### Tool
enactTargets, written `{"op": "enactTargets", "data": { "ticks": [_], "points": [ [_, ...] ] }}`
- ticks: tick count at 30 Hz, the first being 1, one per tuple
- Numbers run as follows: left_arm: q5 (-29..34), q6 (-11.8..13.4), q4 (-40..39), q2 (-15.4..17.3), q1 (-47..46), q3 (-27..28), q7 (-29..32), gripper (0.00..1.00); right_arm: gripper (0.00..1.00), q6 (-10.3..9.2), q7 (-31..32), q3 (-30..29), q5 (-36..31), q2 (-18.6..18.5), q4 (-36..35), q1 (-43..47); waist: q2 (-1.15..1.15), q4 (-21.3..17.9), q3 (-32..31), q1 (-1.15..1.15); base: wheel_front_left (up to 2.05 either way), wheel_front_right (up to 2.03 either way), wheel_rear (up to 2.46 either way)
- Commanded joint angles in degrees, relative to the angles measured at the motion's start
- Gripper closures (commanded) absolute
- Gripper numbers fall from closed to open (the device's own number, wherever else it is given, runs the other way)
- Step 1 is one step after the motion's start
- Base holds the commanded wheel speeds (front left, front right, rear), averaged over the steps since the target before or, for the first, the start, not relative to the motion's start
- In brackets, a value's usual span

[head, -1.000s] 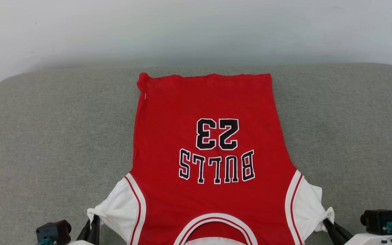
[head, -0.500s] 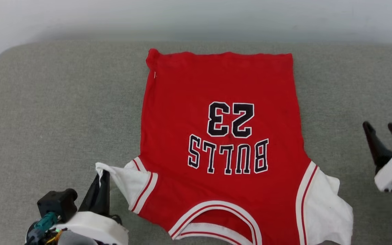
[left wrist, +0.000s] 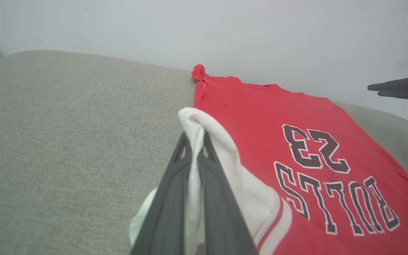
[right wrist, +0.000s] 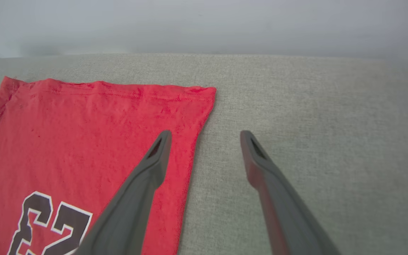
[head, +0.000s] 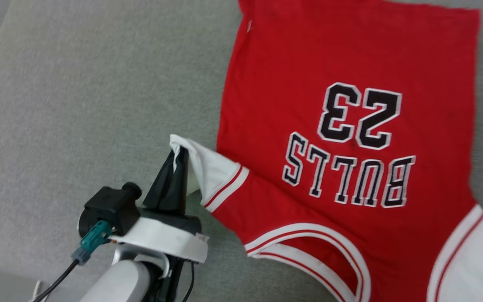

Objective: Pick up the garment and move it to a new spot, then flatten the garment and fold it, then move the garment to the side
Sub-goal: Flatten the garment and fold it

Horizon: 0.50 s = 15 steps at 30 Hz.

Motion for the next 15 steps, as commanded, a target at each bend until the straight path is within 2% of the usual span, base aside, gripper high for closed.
{"op": "enactTargets", "data": {
  "ticks": [1, 8, 15],
  "points": [
    [0.6, -0.6, 0.4, -1.0, -1.9, -0.4, -0.6, 1.00, 0.00, -0.01, 2.2, 0.3, -0.5, -1.1, 1.4, -2.9, 0.00, 4.9, 5.1, -0.02, 0.00, 0.00, 0.00],
    [1.1, -3.4, 2.3, -4.0, -6.4, -1.7, -2.0, 1.00, 0.00, -0.01, 8.5, -0.5, -3.2, -2.4, 6.6, -10.0, 0.00, 8.2, 9.6, -0.02, 0.00, 0.00, 0.00],
    [1.1, -5.0, 5.3, -5.6, -7.9, -2.1, -2.8, 1.00, 0.00, -0.05, 14.4, -2.3, -5.5, -0.9, 14.5, -8.1, 0.00, 9.2, 11.3, -0.02, 0.00, 0.00, 0.00]
  ]
}}
